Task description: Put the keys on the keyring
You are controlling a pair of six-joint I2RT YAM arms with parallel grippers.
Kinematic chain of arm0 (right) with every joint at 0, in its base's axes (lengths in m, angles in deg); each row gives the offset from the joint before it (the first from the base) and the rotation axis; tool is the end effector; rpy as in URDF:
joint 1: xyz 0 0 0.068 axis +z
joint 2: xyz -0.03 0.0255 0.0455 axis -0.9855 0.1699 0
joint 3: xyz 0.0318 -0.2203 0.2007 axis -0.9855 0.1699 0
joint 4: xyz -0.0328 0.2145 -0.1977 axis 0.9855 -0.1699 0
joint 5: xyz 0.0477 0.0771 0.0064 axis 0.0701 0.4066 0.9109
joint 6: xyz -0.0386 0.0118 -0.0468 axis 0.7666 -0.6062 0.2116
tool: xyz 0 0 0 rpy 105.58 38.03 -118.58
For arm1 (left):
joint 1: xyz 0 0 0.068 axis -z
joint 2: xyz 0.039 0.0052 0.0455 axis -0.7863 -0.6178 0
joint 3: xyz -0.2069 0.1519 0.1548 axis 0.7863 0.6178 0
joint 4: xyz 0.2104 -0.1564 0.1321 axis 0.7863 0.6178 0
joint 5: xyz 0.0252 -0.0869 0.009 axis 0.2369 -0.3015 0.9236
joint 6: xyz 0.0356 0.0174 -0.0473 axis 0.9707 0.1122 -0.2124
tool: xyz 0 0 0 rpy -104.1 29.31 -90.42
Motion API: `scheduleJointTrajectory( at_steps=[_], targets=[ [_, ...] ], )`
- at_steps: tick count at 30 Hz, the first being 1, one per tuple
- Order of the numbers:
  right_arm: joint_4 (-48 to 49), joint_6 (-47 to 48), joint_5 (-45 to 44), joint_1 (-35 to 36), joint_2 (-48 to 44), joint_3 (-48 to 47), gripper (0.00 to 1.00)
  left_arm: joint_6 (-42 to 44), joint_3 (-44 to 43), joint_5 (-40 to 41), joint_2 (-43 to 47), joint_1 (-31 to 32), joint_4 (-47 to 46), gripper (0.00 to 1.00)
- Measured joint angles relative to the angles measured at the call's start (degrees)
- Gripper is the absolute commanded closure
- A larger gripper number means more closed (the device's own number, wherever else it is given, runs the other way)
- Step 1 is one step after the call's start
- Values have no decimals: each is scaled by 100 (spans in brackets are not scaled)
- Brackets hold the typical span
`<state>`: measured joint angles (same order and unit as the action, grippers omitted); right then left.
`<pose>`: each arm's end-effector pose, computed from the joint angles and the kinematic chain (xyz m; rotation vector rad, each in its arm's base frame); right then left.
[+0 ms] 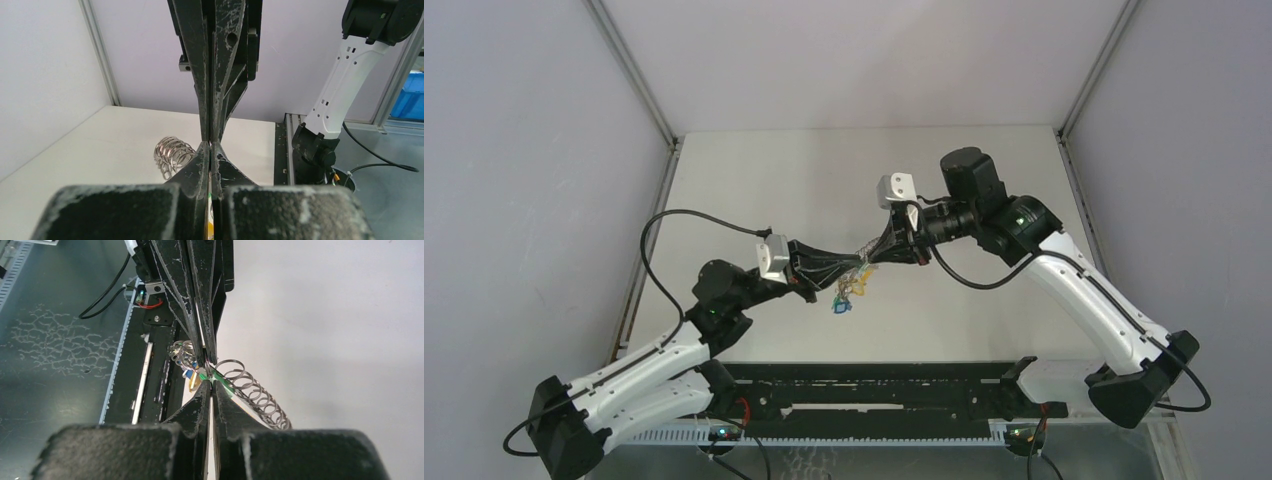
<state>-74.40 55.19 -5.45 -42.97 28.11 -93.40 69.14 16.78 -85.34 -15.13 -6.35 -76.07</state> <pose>0.1987 0.1983 0.4385 -1.5116 1.4291 1.1210 0.1332 -0.1677 0.3481 0.8278 1.0357 -1.1307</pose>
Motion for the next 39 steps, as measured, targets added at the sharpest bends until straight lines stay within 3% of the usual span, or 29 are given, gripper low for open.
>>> scheduleJointTrajectory(
  at_steps=[15, 20, 24, 39],
  targets=[
    [-1113, 389, -887, 365, 297, -671, 100, 136, -15, -166, 107, -2, 348, 100],
    [-859, 319, -855, 367, 175, -236, 79, 76, -15, -170, 55, -2, 214, 100],
    [-509, 251, -741, 319, -127, 170, 74, 28, -15, -170, 24, -2, 153, 100],
    [120, 216, -48, 251, -205, 197, 77, -61, -15, -297, -50, -2, -42, 100]
  ],
)
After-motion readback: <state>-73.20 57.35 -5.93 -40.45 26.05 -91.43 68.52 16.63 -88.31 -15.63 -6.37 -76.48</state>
